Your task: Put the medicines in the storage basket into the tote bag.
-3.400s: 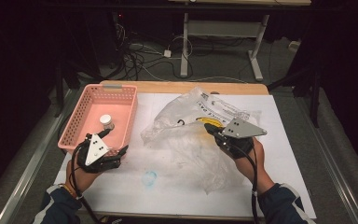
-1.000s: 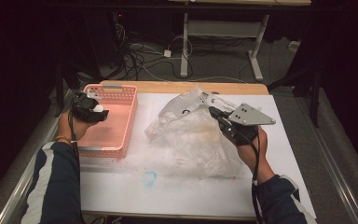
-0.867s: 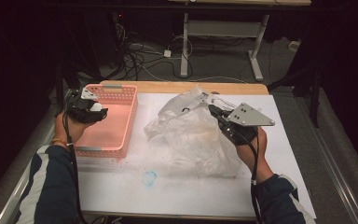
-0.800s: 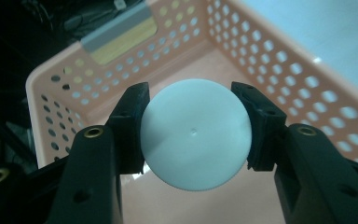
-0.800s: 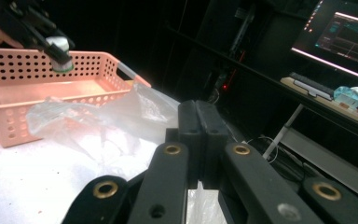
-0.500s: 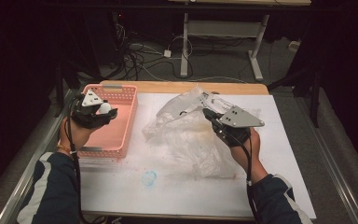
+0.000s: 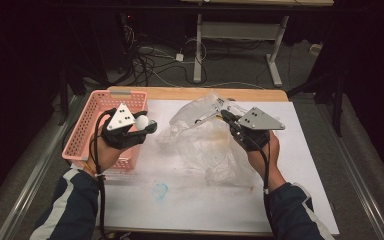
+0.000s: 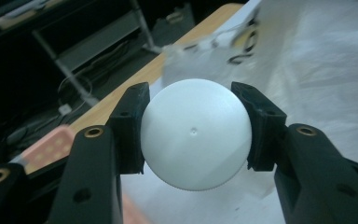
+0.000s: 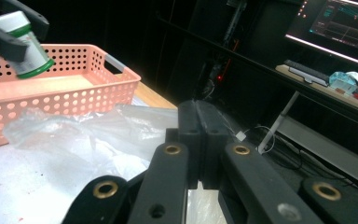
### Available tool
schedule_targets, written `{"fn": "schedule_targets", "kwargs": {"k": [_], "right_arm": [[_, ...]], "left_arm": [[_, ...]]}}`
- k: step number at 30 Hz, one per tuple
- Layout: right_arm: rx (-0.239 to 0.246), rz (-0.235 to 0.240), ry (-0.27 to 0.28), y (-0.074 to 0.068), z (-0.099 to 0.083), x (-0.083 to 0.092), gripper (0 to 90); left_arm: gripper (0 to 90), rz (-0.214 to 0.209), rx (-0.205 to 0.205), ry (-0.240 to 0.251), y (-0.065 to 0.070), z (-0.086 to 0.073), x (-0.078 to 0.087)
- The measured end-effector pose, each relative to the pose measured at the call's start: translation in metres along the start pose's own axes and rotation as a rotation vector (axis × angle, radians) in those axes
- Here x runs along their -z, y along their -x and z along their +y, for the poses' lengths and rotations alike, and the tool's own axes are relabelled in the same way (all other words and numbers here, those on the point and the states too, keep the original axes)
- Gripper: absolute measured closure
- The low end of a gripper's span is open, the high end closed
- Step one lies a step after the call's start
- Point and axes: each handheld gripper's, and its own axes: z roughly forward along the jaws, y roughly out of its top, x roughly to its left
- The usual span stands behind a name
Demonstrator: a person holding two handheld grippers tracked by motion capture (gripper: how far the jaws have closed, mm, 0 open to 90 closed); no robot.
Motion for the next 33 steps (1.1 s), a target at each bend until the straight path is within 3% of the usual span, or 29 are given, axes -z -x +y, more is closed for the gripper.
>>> {"fn": "schedule_targets", "kwargs": {"k": [9, 18, 22, 24, 26, 28, 30, 32, 33], "right_arm": [[0.015, 0.003, 0.008, -0.004, 0.002, 0.000, 90.0], [0.002, 0.002, 0.027, -0.005, 0.007, 0.004, 90.0], [0.000, 0.005, 0.029, -0.006, 0.008, 0.003, 90.0], [-0.001, 0.011, 0.030, -0.006, 0.008, 0.003, 90.0], [-0.005, 0.018, 0.026, -0.007, 0.007, 0.003, 90.0], [-0.008, 0.026, 0.020, -0.007, 0.006, 0.002, 90.0], [-0.009, 0.032, 0.016, -0.007, 0.005, 0.002, 90.0], [-0.015, 0.035, 0.013, -0.007, 0.004, 0.002, 90.0], [-0.017, 0.039, 0.012, -0.007, 0.004, 0.002, 90.0]], "left_arm": [[48.9, -0.104, -0.084, 0.025, 0.041, 0.014, -0.020], [48.8, -0.189, -0.145, -0.007, 0.077, 0.013, -0.069], [48.8, -0.192, -0.165, -0.036, 0.088, 0.011, -0.093], [48.8, -0.175, -0.173, -0.056, 0.090, 0.009, -0.106], [48.8, -0.184, -0.158, -0.080, 0.090, 0.007, -0.121], [48.8, -0.163, -0.162, -0.101, 0.091, 0.004, -0.135], [48.8, -0.165, -0.119, -0.101, 0.090, 0.000, -0.149], [48.8, -0.159, -0.111, -0.115, 0.089, -0.002, -0.161], [48.7, -0.160, -0.087, -0.112, 0.088, -0.004, -0.166]]}}
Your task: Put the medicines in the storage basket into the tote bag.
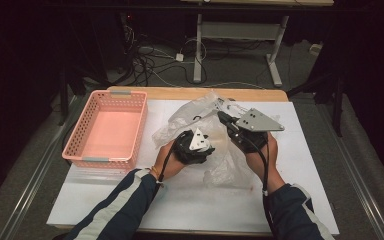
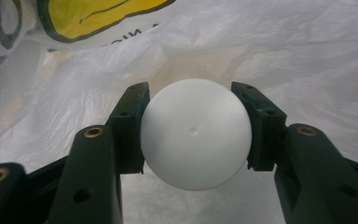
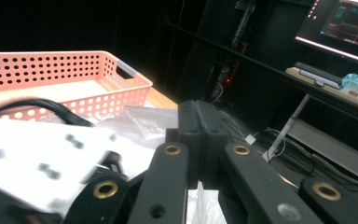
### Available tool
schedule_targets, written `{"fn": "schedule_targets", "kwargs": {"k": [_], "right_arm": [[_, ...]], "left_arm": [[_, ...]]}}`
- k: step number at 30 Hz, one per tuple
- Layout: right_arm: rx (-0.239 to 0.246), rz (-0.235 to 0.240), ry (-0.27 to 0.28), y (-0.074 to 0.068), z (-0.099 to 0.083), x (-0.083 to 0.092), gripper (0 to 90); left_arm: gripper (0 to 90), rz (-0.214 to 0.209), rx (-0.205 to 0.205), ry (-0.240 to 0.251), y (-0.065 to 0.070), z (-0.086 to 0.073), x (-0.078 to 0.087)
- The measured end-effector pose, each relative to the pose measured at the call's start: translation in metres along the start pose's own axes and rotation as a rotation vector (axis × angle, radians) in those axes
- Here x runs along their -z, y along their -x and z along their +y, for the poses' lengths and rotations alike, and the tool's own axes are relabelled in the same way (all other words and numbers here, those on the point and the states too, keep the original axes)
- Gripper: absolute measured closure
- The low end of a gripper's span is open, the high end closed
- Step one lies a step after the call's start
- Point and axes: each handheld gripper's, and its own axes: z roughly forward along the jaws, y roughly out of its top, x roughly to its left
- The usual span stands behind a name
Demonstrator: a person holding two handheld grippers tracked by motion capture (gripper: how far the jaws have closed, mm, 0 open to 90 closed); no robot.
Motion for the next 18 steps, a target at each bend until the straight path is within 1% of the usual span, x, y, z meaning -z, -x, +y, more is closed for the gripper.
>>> {"fn": "schedule_targets", "kwargs": {"k": [1, 2, 3, 4, 6, 7, 8, 9, 10, 11, 12, 14, 15, 17, 18], "right_arm": [[0.000, 0.001, -0.001, 0.000, -0.001, 0.000, 90.0], [-0.001, 0.004, -0.003, 0.000, -0.001, 0.000, 90.0], [0.001, 0.008, -0.005, -0.001, -0.001, -0.001, 90.0], [0.006, 0.009, -0.004, 0.000, -0.002, -0.001, 90.0], [0.003, 0.012, -0.008, -0.001, -0.004, -0.002, 90.0], [0.003, 0.012, -0.008, -0.001, -0.004, -0.002, 90.0], [-0.001, 0.012, -0.010, -0.001, -0.004, -0.002, 90.0], [-0.002, 0.011, -0.011, -0.001, -0.004, -0.002, 90.0], [0.000, 0.012, -0.012, -0.001, -0.005, -0.002, 90.0], [0.002, 0.013, -0.012, -0.001, -0.005, -0.002, 90.0], [0.002, 0.013, -0.013, -0.001, -0.005, -0.002, 90.0], [0.002, 0.014, -0.017, -0.001, -0.006, -0.002, 90.0], [0.000, 0.015, -0.017, -0.001, -0.006, -0.003, 90.0], [0.002, 0.017, -0.020, -0.001, -0.007, -0.003, 90.0], [0.003, 0.019, -0.022, -0.001, -0.008, -0.003, 90.0]], "left_arm": [[48.7, 0.001, 0.017, -0.004, 0.000, -0.001, -0.005], [48.7, 0.018, 0.017, -0.014, -0.001, -0.001, -0.010], [48.6, 0.020, 0.035, -0.013, -0.001, -0.001, -0.015], [48.5, 0.020, 0.041, -0.015, -0.001, -0.001, -0.018], [48.2, 0.024, 0.018, -0.035, 0.000, -0.001, -0.022], [48.2, 0.028, 0.015, -0.036, 0.002, 0.000, -0.024], [48.0, 0.047, 0.009, -0.039, 0.003, 0.001, -0.025], [47.5, 0.052, 0.008, -0.039, 0.004, 0.001, -0.025], [44.5, 0.055, 0.018, -0.026, 0.005, 0.002, -0.024], [37.5, 0.066, 0.041, -0.003, 0.006, 0.003, -0.022], [34.0, 0.076, 0.027, -0.014, 0.006, 0.005, -0.019], [33.2, 0.082, 0.023, -0.008, 0.007, 0.006, -0.014], [30.7, 0.093, 0.018, -0.004, 0.008, 0.007, -0.011], [29.7, 0.105, -0.003, 0.008, 0.011, 0.009, -0.003], [29.7, 0.101, -0.020, 0.008, 0.014, 0.009, 0.002]]}}
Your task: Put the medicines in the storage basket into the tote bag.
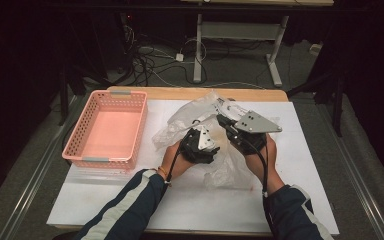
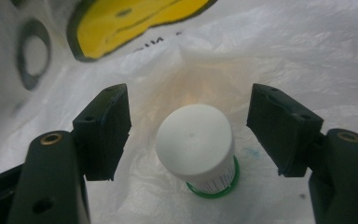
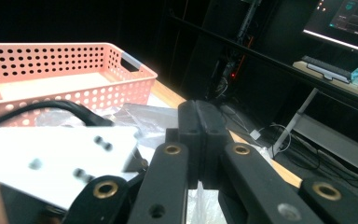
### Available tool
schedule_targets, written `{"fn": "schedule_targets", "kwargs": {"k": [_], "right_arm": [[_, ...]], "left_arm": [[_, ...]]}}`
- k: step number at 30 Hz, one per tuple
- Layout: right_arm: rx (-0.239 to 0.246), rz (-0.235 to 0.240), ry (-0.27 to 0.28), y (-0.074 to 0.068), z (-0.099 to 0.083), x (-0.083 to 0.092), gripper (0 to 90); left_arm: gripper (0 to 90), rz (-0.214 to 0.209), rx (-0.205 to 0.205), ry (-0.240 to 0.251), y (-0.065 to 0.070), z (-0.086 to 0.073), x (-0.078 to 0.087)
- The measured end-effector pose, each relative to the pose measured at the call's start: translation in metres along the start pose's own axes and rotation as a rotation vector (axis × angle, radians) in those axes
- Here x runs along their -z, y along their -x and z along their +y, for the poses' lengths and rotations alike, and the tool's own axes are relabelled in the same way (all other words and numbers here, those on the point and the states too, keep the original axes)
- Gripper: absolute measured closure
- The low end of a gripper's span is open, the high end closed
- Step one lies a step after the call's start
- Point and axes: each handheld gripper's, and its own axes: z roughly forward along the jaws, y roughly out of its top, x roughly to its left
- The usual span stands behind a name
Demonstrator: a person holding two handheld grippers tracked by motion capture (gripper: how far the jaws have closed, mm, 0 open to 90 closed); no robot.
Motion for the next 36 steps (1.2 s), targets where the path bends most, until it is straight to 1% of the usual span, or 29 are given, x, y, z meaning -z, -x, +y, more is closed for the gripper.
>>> {"fn": "schedule_targets", "kwargs": {"k": [1, 3, 5, 6, 7, 9, 10, 11, 13, 14, 15, 17, 19, 21, 23, 24, 26, 28, 30, 31, 33, 34, 35, 36], "right_arm": [[0.002, 0.000, -0.004, 0.000, -0.001, 0.000, 90.0], [0.001, 0.000, -0.005, 0.000, -0.002, 0.001, 90.0], [0.001, -0.002, -0.008, 0.002, -0.003, 0.002, 90.0], [-0.005, 0.000, -0.008, 0.003, -0.003, 0.003, 90.0], [-0.011, 0.002, -0.011, 0.004, -0.004, 0.004, 90.0], [-0.016, 0.001, -0.013, 0.006, -0.006, 0.005, 90.0], [-0.019, 0.001, -0.014, 0.007, -0.006, 0.005, 90.0], [-0.020, 0.001, -0.014, 0.007, -0.007, 0.006, 90.0], [-0.019, 0.002, -0.021, 0.008, -0.008, 0.008, 90.0], [-0.016, 0.002, -0.023, 0.009, -0.009, 0.009, 90.0], [-0.019, 0.002, -0.026, 0.010, -0.010, 0.010, 90.0], [-0.026, 0.008, -0.031, 0.012, -0.012, 0.011, 90.0], [-0.029, 0.003, -0.039, 0.013, -0.014, 0.013, 90.0], [-0.025, 0.002, -0.047, 0.015, -0.016, 0.016, 90.0], [-0.021, 0.001, -0.053, 0.016, -0.018, 0.020, 90.0], [-0.023, 0.001, -0.057, 0.017, -0.018, 0.021, 90.0], [-0.024, -0.001, -0.060, 0.019, -0.020, 0.024, 90.0], [-0.025, -0.005, -0.064, 0.020, -0.022, 0.027, 90.0], [-0.030, -0.004, -0.066, 0.022, -0.023, 0.030, 90.0], [-0.029, -0.009, -0.069, 0.023, -0.024, 0.032, 90.0], [-0.031, -0.010, -0.068, 0.025, -0.025, 0.034, 90.0], [-0.038, -0.012, -0.069, 0.025, -0.026, 0.035, 90.0], [-0.037, -0.012, -0.069, 0.026, -0.027, 0.035, 90.0], [-0.044, -0.010, -0.072, 0.026, -0.027, 0.035, 90.0]], "left_arm": [[29.7, 0.008, -0.024, 0.002, 0.002, 0.000, 0.006], [29.7, 0.003, -0.062, 0.009, 0.008, -0.001, 0.019], [29.6, 0.002, -0.098, 0.017, 0.015, -0.005, 0.036], [28.2, 0.010, -0.127, 0.021, 0.017, -0.007, 0.046], [26.7, 0.006, -0.131, 0.035, 0.019, -0.009, 0.056], [26.7, 0.024, -0.148, 0.060, 0.020, -0.012, 0.076], [26.7, 0.027, -0.147, 0.067, 0.018, -0.014, 0.086], [26.7, 0.040, -0.138, 0.080, 0.015, -0.017, 0.096], [25.5, 0.088, -0.109, 0.101, 0.009, -0.024, 0.113], [22.5, 0.116, -0.102, 0.109, 0.006, -0.028, 0.119], [21.0, 0.135, -0.097, 0.107, 0.004, -0.031, 0.123], [20.9, 0.147, -0.069, 0.099, -0.003, -0.037, 0.127], [20.6, 0.145, -0.036, 0.086, -0.010, -0.040, 0.126], [20.6, 0.148, -0.012, 0.056, -0.016, -0.042, 0.121], [18.8, 0.121, 0.028, 0.032, -0.021, -0.042, 0.112], [17.3, 0.121, 0.045, 0.009, -0.022, -0.042, 0.107], [16.5, 0.069, 0.094, -0.044, -0.025, -0.041, 0.095], [15.8, 0.079, 0.112, -0.081, -0.026, -0.041, 0.085], [16.5, 0.075, 0.126, -0.099, -0.028, -0.041, 0.078], [18.4, 0.074, 0.129, -0.107, -0.029, -0.041, 0.075], [28.7, 0.064, 0.133, -0.135, -0.030, -0.042, 0.069], [34.6, 0.048, 0.140, -0.153, -0.030, -0.043, 0.066], [43.7, 0.046, 0.135, -0.167, -0.031, -0.044, 0.064], [52.3, 0.045, 0.127, -0.167, -0.030, -0.046, 0.063]]}}
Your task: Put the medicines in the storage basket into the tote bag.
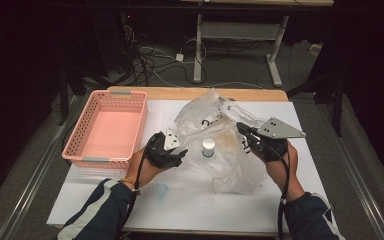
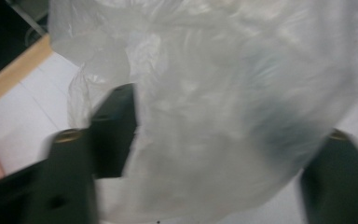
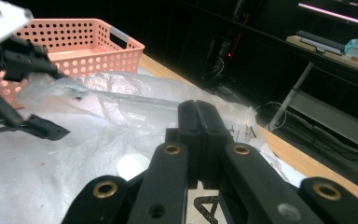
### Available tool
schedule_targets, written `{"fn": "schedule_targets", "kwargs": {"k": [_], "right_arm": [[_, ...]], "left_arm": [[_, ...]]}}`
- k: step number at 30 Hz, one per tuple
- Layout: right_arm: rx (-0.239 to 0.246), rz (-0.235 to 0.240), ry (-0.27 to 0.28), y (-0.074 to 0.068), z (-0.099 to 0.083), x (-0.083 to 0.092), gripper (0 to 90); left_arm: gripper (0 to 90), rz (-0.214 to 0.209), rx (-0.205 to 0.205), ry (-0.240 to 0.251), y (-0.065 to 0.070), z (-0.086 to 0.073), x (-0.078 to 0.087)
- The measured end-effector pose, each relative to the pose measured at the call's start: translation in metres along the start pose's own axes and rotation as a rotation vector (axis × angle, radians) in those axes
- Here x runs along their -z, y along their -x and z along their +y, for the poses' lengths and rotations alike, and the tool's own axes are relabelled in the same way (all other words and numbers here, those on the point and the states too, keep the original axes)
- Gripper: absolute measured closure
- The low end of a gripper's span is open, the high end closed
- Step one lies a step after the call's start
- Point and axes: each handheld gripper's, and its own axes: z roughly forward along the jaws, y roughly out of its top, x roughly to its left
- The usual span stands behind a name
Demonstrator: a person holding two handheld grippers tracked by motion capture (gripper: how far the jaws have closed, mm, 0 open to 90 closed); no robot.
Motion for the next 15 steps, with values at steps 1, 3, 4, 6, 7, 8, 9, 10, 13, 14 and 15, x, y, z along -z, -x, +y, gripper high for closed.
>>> {"fn": "schedule_targets", "kwargs": {"k": [1, 3, 4, 6, 7, 8, 9, 10, 13, 14, 15], "right_arm": [[-0.004, 0.005, 0.002, 0.000, -0.001, 0.000, 90.0], [0.001, 0.021, -0.004, -0.001, -0.002, -0.001, 88.8], [0.007, 0.023, -0.009, -0.003, -0.003, -0.001, 86.7], [0.009, 0.031, -0.018, -0.005, -0.005, -0.002, 84.5], [0.015, 0.037, -0.025, -0.007, -0.007, -0.002, 81.1], [0.018, 0.036, -0.032, -0.009, -0.009, -0.003, 76.7], [0.023, 0.039, -0.037, -0.010, -0.010, -0.002, 74.9], [0.025, 0.049, -0.035, -0.011, -0.011, -0.001, 71.6], [0.044, 0.045, -0.023, -0.016, -0.013, 0.008, 55.1], [0.046, 0.053, -0.016, -0.018, -0.013, 0.012, 52.7], [0.046, 0.062, -0.008, -0.020, -0.014, 0.017, 48.7]], "left_arm": [[66.0, -0.010, -0.010, -0.001, 0.000, -0.001, -0.001], [77.8, -0.036, -0.016, 0.007, -0.001, -0.003, -0.001], [82.5, -0.045, -0.029, 0.016, -0.001, -0.004, 0.000], [87.7, -0.055, -0.033, 0.040, 0.000, -0.006, 0.003], [87.9, -0.057, -0.044, 0.042, 0.000, -0.006, 0.004], [87.9, -0.060, -0.045, 0.046, 0.000, -0.006, 0.006], [88.0, -0.060, -0.045, 0.051, -0.001, -0.007, 0.007], [88.0, -0.059, -0.047, 0.051, 0.000, -0.008, 0.008], [88.0, -0.059, -0.051, 0.053, -0.001, -0.011, 0.010], [88.0, -0.054, -0.054, 0.053, -0.001, -0.012, 0.010], [88.0, -0.055, -0.059, 0.050, -0.001, -0.012, 0.011]]}}
